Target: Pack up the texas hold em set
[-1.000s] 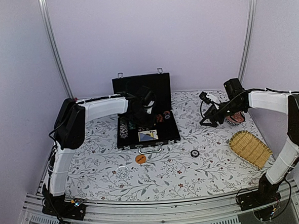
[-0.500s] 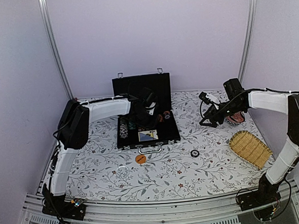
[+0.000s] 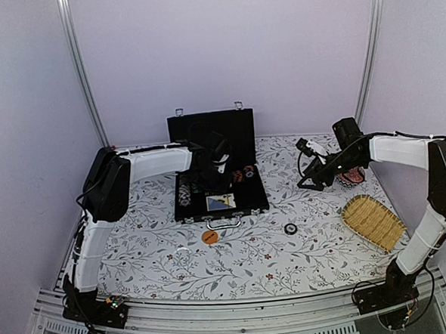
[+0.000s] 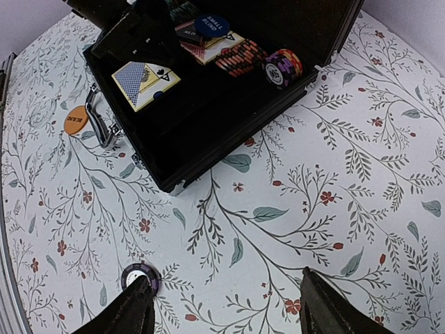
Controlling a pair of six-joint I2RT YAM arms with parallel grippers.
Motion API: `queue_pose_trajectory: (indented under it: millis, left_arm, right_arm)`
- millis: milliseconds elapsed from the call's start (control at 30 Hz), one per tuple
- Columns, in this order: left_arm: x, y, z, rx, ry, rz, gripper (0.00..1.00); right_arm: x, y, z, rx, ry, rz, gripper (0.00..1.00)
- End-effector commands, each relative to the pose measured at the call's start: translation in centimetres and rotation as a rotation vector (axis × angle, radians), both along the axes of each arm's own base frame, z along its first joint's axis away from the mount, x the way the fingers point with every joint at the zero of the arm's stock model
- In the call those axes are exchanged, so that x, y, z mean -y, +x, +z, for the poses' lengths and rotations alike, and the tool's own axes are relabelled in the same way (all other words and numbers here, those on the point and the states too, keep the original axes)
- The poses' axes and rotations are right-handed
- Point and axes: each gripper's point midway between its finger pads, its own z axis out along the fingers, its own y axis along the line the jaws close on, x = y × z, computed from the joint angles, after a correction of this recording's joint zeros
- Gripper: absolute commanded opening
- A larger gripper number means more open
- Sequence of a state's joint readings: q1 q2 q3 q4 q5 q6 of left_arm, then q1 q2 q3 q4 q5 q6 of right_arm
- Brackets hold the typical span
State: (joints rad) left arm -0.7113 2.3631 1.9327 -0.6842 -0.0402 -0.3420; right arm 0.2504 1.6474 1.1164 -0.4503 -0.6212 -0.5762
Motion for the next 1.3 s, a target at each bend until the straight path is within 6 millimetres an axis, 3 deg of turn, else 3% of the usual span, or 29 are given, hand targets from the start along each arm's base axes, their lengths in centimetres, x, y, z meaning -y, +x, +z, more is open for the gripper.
queue_pose_trajectory:
  millis: [0, 133, 300, 400, 567, 667, 833, 967, 1133, 1267]
  left_arm:
    - [-1.3, -0.2, 1.8, -0.004, 0.013, 0.006, 0.17]
    - [0.9, -0.5, 4.9, 0.048, -0.053, -0.058, 0.17]
    - [3.8, -2.2, 11.4, 0.164, -0.162, -0.169, 0.24]
    - [4.1, -3.6, 14.5, 0.232, -0.191, -0.198, 0.32]
    - [2.4, -6.1, 18.2, 0.327, -0.222, -0.24, 0.38]
    - [1.0, -7.5, 17.9, 0.316, -0.201, -0.261, 0.41]
    - [-2.0, -10.0, 14.5, 0.219, -0.093, -0.27, 0.49]
    - [-4.5, -12.4, 11.9, 0.145, -0.028, -0.276, 0.67]
    - [-6.1, -14.5, 9.9, 0.099, -0.02, -0.28, 0.65]
    - [-6.6, -13.9, 10.0, 0.146, -0.039, -0.216, 0.65]
  right_arm:
    - [-0.6, 0.0, -0.1, -0.005, -0.009, 0.02, 0.72]
    - [-0.6, -0.1, -0.1, -0.003, -0.009, 0.021, 0.72]
    - [-0.6, -0.1, 0.1, -0.001, -0.006, 0.022, 0.72]
    - [-0.7, -0.2, 0.1, -0.002, -0.005, 0.026, 0.72]
    - [-0.9, -0.3, 0.2, -0.002, -0.005, 0.035, 0.72]
    - [-1.0, -0.4, 0.4, -0.002, -0.016, 0.038, 0.72]
    - [-1.4, -0.8, 1.7, 0.012, -0.035, 0.067, 0.72]
    - [-2.6, -1.7, 2.1, 0.002, -0.08, 0.136, 0.71]
    - [-3.7, -3.9, -0.1, -0.017, -0.247, 0.229, 0.7]
    - [-4.2, -5.7, -3.0, -0.057, -0.37, 0.281, 0.7]
